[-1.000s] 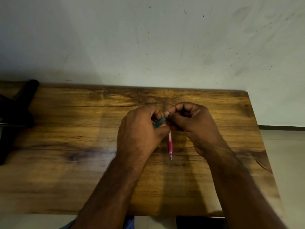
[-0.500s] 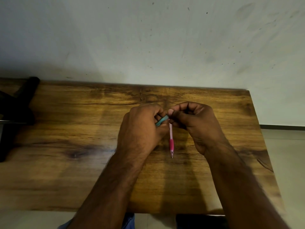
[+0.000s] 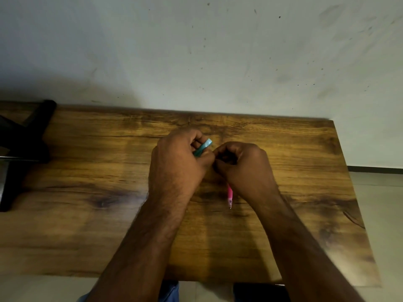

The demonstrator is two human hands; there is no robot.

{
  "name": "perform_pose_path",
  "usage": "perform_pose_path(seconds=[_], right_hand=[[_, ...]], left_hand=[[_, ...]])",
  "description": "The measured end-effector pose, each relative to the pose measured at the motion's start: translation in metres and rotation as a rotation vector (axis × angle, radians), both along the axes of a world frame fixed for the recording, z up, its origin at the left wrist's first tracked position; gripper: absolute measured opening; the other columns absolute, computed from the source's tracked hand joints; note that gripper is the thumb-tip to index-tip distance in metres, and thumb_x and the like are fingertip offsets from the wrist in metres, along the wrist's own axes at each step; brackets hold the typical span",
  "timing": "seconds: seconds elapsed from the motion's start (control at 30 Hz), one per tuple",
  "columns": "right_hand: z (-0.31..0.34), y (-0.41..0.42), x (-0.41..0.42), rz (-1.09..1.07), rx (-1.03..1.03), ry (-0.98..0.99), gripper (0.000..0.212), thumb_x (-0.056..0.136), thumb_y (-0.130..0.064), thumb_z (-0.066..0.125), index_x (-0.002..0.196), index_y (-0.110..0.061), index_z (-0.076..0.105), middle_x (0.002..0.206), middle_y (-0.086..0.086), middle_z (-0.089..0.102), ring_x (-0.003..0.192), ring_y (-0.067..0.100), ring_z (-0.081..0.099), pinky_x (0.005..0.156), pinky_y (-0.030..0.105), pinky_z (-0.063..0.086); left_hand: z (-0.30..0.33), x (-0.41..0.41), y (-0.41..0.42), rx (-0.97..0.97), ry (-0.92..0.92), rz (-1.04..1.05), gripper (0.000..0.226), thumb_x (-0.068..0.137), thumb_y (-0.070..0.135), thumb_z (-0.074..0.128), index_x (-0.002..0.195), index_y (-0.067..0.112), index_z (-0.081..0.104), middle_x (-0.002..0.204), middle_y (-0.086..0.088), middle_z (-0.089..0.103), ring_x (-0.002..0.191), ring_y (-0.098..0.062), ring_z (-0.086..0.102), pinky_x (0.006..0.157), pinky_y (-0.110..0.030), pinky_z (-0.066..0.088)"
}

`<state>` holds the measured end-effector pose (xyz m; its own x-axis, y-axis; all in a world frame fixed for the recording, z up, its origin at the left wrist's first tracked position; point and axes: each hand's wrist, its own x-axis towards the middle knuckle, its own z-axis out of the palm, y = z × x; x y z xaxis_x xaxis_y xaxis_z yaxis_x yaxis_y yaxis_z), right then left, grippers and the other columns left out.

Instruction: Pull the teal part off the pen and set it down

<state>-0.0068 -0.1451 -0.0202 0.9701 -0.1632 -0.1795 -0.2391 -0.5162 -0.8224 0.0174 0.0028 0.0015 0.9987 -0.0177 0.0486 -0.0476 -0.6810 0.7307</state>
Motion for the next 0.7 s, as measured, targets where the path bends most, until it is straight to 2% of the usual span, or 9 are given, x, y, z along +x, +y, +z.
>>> perform_pose_path(seconds=[0.13, 0.23, 0.3, 0.43, 0.5, 0.57, 0.6, 0.67, 0.7], right_hand=[[0.000, 0.007, -0.004, 0.125, -0.162, -0.012, 0.016, 0.089, -0.018, 0.074, 0.100, -0.029, 0.080, 0.089, -0.004, 0.077, 0.081, 0.014, 0.072, 0.072, 0.037, 0.061], [0.001, 0.012, -0.005, 0.161, -0.229, 0.006, 0.015, 0.090, -0.018, 0.072, 0.101, -0.026, 0.079, 0.089, 0.000, 0.077, 0.082, 0.022, 0.072, 0.075, 0.043, 0.060], [0.001, 0.015, -0.005, 0.173, -0.254, 0.012, 0.014, 0.092, -0.017, 0.072, 0.102, -0.023, 0.079, 0.089, 0.002, 0.076, 0.081, 0.023, 0.072, 0.074, 0.044, 0.061], [0.002, 0.018, -0.005, 0.216, -0.386, -0.022, 0.014, 0.093, -0.017, 0.072, 0.104, -0.021, 0.079, 0.089, 0.002, 0.071, 0.078, 0.020, 0.068, 0.070, 0.035, 0.058], [0.002, 0.017, -0.005, 0.215, -0.397, -0.020, 0.015, 0.093, -0.017, 0.073, 0.105, -0.022, 0.079, 0.091, 0.001, 0.069, 0.079, 0.019, 0.067, 0.070, 0.035, 0.059], [0.002, 0.015, -0.005, 0.155, -0.289, -0.025, 0.016, 0.093, -0.015, 0.072, 0.104, -0.023, 0.080, 0.093, -0.002, 0.072, 0.080, 0.015, 0.069, 0.070, 0.035, 0.060], [0.002, 0.013, -0.004, 0.086, -0.192, -0.035, 0.016, 0.093, -0.015, 0.072, 0.103, -0.025, 0.080, 0.092, -0.006, 0.074, 0.081, 0.010, 0.070, 0.070, 0.030, 0.060], [0.004, 0.007, -0.001, -0.099, 0.092, -0.038, 0.014, 0.095, -0.015, 0.072, 0.097, -0.027, 0.079, 0.087, -0.010, 0.077, 0.082, 0.003, 0.073, 0.069, 0.019, 0.058], [0.006, 0.005, 0.000, -0.182, 0.276, -0.015, 0.012, 0.096, -0.015, 0.071, 0.098, -0.023, 0.080, 0.087, -0.006, 0.079, 0.083, 0.005, 0.075, 0.069, 0.019, 0.058]], left_hand=[[0.001, 0.001, 0.002, 0.007, -0.030, 0.018, 0.023, 0.079, 0.025, 0.086, 0.100, 0.026, 0.077, 0.092, 0.013, 0.072, 0.082, -0.003, 0.066, 0.066, -0.020, 0.055], [0.002, 0.001, 0.002, 0.011, -0.034, 0.014, 0.023, 0.080, 0.025, 0.086, 0.100, 0.026, 0.077, 0.093, 0.013, 0.073, 0.084, -0.004, 0.067, 0.068, -0.023, 0.057], [0.001, 0.000, 0.002, 0.014, -0.036, 0.009, 0.023, 0.080, 0.025, 0.087, 0.100, 0.027, 0.076, 0.094, 0.013, 0.073, 0.085, -0.003, 0.067, 0.069, -0.024, 0.058], [0.001, 0.000, 0.002, 0.028, -0.040, -0.004, 0.024, 0.080, 0.026, 0.087, 0.101, 0.027, 0.076, 0.094, 0.017, 0.070, 0.084, 0.000, 0.065, 0.067, -0.014, 0.050], [0.001, 0.001, 0.002, 0.037, -0.043, -0.008, 0.024, 0.080, 0.027, 0.087, 0.101, 0.028, 0.076, 0.095, 0.017, 0.070, 0.084, 0.000, 0.065, 0.067, -0.013, 0.049], [0.001, 0.001, 0.002, 0.044, -0.047, -0.011, 0.024, 0.080, 0.027, 0.087, 0.102, 0.029, 0.076, 0.099, 0.016, 0.072, 0.084, 0.000, 0.065, 0.065, -0.012, 0.047], [0.002, 0.001, 0.002, 0.048, -0.048, -0.012, 0.025, 0.081, 0.028, 0.087, 0.103, 0.029, 0.077, 0.101, 0.015, 0.073, 0.084, 0.000, 0.064, 0.064, -0.011, 0.044], [0.002, 0.001, 0.002, 0.064, -0.050, -0.020, 0.027, 0.081, 0.030, 0.086, 0.106, 0.029, 0.077, 0.104, 0.014, 0.072, 0.085, 0.001, 0.061, 0.063, -0.008, 0.038], [0.002, 0.001, 0.002, 0.077, -0.049, -0.031, 0.028, 0.082, 0.031, 0.086, 0.108, 0.028, 0.077, 0.106, 0.013, 0.071, 0.086, 0.001, 0.060, 0.064, -0.008, 0.036]])
